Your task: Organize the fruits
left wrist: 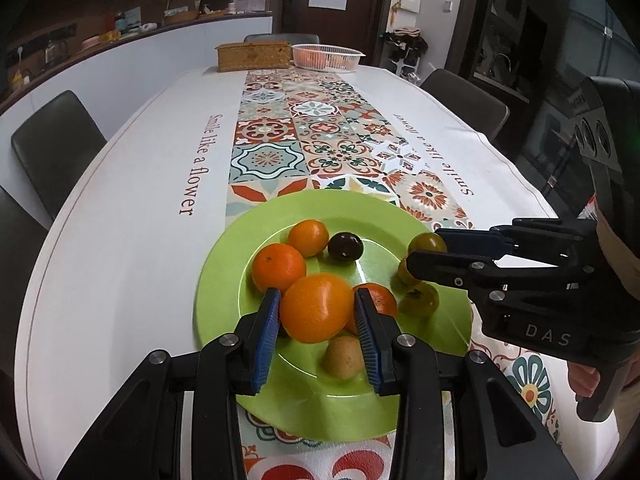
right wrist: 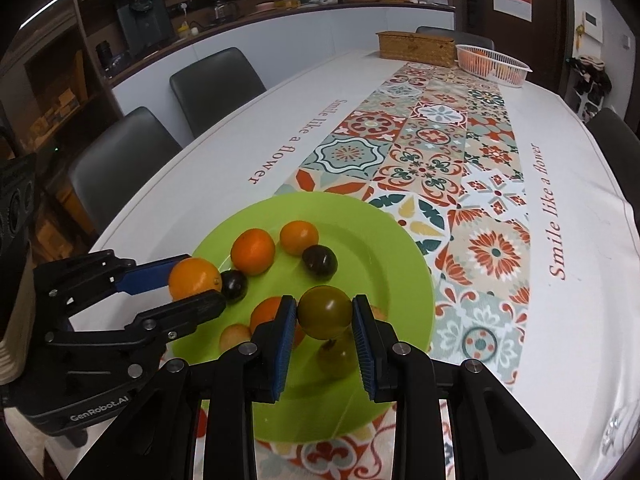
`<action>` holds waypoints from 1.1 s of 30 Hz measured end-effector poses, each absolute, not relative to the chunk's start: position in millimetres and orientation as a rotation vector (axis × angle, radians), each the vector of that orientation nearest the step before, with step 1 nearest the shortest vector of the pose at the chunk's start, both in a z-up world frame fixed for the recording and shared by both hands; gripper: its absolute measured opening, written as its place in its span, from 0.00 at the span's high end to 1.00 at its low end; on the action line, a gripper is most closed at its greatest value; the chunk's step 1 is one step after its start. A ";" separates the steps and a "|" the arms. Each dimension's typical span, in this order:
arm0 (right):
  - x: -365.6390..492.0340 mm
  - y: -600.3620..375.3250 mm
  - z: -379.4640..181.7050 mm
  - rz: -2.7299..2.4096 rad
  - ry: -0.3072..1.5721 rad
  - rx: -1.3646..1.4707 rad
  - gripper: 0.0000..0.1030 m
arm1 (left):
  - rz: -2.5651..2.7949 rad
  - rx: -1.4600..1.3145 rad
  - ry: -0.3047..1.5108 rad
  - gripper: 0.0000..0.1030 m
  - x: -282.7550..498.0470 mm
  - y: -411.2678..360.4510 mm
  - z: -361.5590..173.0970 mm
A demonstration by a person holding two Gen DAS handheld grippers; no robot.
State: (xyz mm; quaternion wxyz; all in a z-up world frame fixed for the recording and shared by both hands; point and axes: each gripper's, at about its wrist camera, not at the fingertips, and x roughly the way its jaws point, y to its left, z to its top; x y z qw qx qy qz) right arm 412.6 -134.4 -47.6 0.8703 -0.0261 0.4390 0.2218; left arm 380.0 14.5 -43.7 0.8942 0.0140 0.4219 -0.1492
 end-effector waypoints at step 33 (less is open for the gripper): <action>246.7 -194.6 22.6 0.176 0.613 -0.035 0.17 | -0.028 0.070 0.593 0.02 215.8 7.6 30.3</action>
